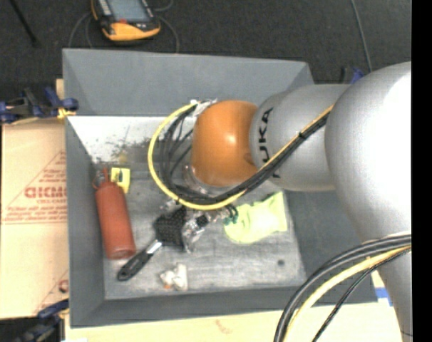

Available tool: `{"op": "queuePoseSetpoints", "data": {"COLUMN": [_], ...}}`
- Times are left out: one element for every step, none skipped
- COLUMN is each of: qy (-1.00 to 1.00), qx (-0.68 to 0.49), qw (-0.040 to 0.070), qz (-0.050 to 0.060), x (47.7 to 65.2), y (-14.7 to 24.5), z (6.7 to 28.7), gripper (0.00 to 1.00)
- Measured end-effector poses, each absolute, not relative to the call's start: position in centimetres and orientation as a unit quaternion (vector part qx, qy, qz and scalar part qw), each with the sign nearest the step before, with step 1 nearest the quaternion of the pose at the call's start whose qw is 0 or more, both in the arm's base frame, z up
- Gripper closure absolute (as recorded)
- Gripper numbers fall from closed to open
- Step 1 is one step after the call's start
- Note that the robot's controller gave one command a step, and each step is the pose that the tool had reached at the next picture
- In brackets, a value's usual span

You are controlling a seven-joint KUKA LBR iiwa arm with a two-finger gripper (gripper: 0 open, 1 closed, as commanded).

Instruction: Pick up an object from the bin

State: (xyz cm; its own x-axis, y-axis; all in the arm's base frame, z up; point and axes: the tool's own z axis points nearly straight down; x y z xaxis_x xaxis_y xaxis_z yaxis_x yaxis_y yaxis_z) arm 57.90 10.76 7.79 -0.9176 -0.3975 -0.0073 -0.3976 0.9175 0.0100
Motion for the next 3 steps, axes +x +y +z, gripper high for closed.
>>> {"op": "queuePoseSetpoints", "data": {"qy": [0.979,0.979,0.979], "qx": [-0.203,-0.204,-0.204], "qw": [0.002,0.003,0.004], "qz": [0.005,0.004,0.001], "x": [57.8,57.9,58.0], "y": [10.8,10.8,10.8], "z": [8.1,9.1,9.8], "gripper": [1.00,1.00,1.00]}}
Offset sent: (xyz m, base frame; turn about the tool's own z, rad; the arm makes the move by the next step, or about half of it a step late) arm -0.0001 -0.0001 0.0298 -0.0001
